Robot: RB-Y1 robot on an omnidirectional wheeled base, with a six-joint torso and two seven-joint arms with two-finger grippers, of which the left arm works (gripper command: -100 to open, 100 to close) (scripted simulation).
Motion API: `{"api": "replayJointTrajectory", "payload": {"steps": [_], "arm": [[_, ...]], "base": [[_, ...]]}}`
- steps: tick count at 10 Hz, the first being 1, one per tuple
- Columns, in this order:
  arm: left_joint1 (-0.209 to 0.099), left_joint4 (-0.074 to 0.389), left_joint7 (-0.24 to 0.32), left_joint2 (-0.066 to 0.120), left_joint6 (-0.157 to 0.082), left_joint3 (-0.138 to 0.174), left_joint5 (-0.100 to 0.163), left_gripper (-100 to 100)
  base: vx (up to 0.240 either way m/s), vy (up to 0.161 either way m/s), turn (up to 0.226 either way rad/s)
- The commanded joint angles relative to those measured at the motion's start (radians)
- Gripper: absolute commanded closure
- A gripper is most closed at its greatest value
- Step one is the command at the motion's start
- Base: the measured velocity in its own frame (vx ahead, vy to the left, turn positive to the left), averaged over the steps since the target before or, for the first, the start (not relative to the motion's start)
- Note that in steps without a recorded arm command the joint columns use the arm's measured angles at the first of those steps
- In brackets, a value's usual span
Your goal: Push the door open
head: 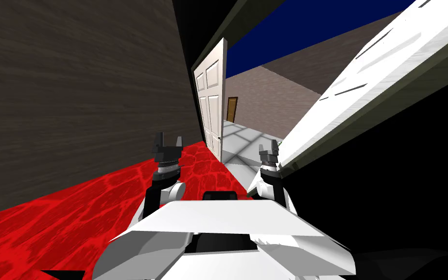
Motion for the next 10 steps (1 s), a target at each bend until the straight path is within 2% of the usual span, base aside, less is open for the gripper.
{"api": "replayJointTrajectory", "payload": {"steps": [1, 6, 7, 10], "arm": [[-0.009, 0.034, -0.001, 0.006, -0.005, -0.009, -0.003, -100], [-0.029, 0.119, -0.003, 0.018, -0.017, -0.031, -0.01, -100], [-0.039, 0.156, -0.004, 0.023, -0.022, -0.041, -0.014, -100], [-0.054, 0.218, -0.006, 0.03, -0.031, -0.057, -0.019, -100]], "base": [[0.09, 0.015, -0.098], [0.122, 0.056, -0.07], [0.117, 0.053, -0.127], [0.103, 0.059, -0.081]]}}
